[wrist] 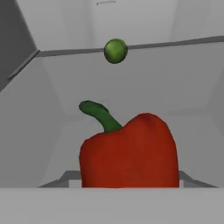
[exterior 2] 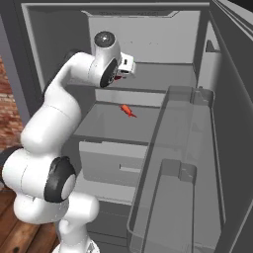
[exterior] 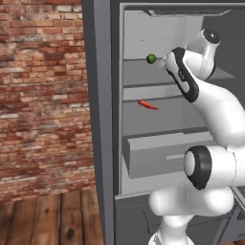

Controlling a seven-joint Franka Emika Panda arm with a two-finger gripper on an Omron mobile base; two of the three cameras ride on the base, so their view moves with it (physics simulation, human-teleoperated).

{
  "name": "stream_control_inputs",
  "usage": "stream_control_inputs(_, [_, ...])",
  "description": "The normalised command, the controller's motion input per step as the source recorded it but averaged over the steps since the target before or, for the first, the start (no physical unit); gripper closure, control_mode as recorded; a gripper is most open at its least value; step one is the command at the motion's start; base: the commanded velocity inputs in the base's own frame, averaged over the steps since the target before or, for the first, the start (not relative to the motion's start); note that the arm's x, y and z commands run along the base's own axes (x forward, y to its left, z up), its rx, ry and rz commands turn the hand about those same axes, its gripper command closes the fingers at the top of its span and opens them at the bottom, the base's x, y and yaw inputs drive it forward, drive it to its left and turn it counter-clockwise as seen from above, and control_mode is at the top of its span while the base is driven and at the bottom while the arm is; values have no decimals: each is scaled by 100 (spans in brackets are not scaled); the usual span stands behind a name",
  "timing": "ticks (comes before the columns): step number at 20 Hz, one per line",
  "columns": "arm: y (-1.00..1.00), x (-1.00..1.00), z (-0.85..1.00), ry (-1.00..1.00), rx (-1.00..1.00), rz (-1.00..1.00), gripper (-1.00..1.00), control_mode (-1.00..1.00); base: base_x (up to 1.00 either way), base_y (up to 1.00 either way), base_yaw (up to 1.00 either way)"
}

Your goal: Transport the fish and bell pepper to the fridge. Place the fish on the rack containing meat and place the bell pepper on the rack containing the vegetable, ensuring meats and vegetables are on different racks.

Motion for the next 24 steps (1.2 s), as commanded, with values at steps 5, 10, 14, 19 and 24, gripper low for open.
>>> stream_control_inputs(5, [-8, 100, -20, 3, 0, 0, 100, -100, 0, 0, 0])
stream_control_inputs(10, [0, 100, -25, 2, 0, 0, 100, -100, 0, 0, 0])
stream_control_inputs(14, [0, 100, -23, 0, 0, 0, 100, -100, 0, 0, 0])
stream_control_inputs(19, [-2, 100, -14, 4, 0, 0, 100, -100, 0, 0, 0])
stream_control_inputs(24, [-1, 45, -9, 4, 0, 0, 100, -100, 0, 0, 0])
